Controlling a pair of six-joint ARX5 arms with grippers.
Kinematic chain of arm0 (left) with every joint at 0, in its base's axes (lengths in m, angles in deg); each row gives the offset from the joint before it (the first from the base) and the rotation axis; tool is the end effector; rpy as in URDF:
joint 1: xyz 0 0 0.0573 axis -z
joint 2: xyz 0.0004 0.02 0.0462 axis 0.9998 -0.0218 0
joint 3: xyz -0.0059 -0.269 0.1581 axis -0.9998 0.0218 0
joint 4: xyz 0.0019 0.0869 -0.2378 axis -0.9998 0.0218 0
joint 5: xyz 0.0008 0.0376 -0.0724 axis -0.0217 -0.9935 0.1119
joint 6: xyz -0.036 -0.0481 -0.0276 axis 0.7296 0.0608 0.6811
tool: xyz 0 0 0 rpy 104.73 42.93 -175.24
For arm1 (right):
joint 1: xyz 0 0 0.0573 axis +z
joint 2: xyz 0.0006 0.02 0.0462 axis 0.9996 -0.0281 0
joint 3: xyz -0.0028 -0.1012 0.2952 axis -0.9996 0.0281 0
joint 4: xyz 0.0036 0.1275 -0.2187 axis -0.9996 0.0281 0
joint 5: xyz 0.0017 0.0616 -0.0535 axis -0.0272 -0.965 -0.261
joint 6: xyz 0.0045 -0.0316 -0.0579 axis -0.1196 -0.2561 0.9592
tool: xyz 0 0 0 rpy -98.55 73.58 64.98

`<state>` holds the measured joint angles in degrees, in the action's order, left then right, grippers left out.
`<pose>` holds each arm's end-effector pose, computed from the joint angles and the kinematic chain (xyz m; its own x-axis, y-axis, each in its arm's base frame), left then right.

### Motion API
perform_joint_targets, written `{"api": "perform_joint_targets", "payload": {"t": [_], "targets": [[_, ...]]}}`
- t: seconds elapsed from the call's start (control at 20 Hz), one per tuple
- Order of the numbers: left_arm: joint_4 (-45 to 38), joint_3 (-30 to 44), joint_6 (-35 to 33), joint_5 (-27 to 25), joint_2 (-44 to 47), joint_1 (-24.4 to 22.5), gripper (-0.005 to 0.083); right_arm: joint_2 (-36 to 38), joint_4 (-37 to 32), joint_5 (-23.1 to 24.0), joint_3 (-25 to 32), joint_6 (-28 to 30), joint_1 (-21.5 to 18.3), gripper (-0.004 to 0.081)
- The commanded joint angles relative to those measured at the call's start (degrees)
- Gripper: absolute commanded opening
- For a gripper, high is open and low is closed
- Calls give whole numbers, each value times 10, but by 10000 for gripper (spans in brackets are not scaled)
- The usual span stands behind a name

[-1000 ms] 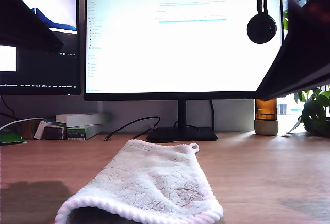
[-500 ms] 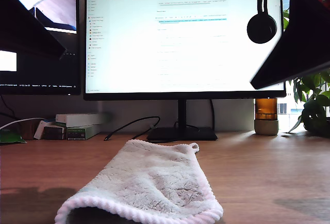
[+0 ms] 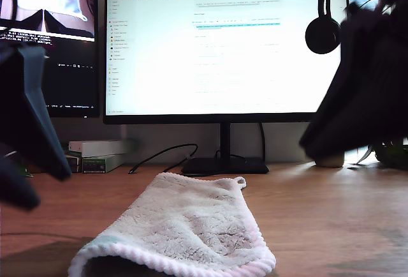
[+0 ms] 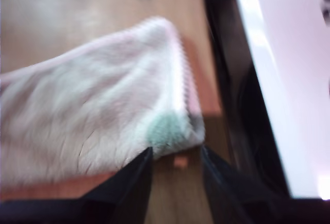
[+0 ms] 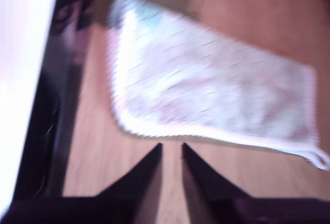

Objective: Fold the tea towel to a neat square and place it to the right

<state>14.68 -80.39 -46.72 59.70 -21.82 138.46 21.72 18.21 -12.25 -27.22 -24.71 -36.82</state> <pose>0.0868 -0.1189 0.2096 0.2121 -0.5973 -0.7735 0.9125 -0.1623 0.3756 0.0884 0.1191 0.2124 0.3646 0.6222 -0.6928 -0.8534 -0.0744 -0.5160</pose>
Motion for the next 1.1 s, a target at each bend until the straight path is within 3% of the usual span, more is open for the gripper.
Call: {"api": "perform_joint_targets", "payload": {"t": [0.0,0.2,0.4,0.65,1.05], "targets": [[-2,4,-79,-2,-16,8,333,-19,-7,-7,5,16,9,182],[-21,5,-189,-30,-61,18,362,-39,-11,-7,5,16,9,182],[-91,5,-216,-48,-101,18,361,-41,-11,-7,5,11,9,182],[-91,5,-254,-38,-134,20,360,-41,-10,-7,5,10,9,182],[-80,5,-258,-10,-174,36,356,-41,-15,-7,5,10,9,182]]}}
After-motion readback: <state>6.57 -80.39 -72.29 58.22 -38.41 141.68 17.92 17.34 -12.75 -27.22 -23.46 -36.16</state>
